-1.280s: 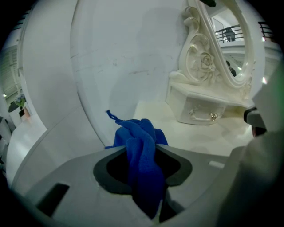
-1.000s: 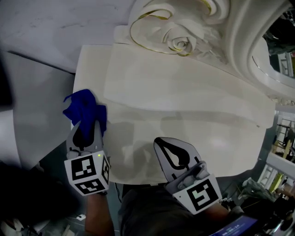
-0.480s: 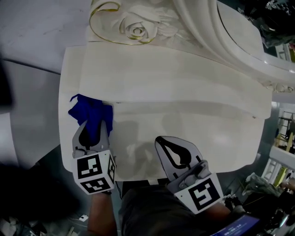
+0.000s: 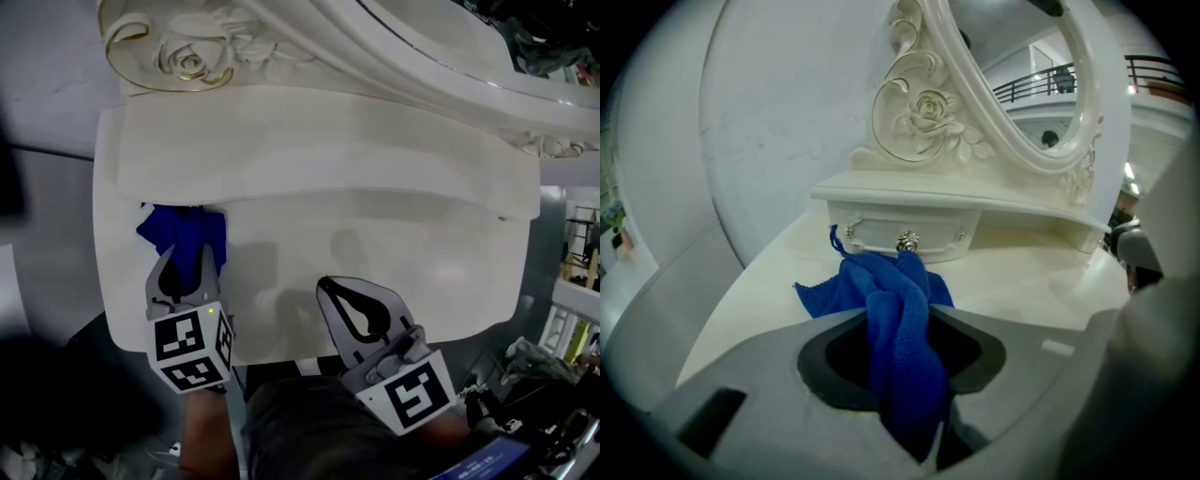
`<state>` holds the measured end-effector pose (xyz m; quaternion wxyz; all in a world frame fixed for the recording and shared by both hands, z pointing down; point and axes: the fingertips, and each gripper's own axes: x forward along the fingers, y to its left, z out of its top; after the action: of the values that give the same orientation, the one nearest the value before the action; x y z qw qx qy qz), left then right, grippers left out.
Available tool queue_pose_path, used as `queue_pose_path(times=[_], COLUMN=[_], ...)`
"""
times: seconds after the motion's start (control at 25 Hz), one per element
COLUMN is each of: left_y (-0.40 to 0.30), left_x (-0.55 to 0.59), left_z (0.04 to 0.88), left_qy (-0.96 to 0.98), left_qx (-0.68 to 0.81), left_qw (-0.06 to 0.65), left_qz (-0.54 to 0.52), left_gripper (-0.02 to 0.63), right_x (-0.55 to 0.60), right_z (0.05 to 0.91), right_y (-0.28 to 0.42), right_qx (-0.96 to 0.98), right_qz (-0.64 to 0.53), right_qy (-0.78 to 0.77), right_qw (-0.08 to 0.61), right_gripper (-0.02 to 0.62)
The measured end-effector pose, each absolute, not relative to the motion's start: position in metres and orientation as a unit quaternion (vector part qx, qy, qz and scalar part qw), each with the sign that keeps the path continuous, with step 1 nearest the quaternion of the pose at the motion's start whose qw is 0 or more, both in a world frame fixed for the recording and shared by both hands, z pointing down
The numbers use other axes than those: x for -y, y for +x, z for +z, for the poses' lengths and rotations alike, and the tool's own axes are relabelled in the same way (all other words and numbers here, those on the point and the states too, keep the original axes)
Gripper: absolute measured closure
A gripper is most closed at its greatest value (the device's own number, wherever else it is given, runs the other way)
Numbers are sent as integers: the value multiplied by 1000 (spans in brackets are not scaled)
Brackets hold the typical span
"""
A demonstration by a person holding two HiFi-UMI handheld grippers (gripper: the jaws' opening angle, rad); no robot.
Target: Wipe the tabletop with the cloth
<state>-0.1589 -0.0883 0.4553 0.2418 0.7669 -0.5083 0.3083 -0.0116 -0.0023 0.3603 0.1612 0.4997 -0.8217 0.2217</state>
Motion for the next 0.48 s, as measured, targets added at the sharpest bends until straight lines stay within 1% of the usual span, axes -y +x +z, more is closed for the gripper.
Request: queue_pose_path(times=[0.48], left_y=[-91], left_x=[77], left_z=[459], left_qy=[789], left_qx=[475], left_qw=[236], left_qz=[310], left_gripper=[459], right_x=[-26], right_z=[362], right_y=[41], right_qx=[802], right_qz=[226], right_qy=[530], right_qw=[155], right_gripper=[580])
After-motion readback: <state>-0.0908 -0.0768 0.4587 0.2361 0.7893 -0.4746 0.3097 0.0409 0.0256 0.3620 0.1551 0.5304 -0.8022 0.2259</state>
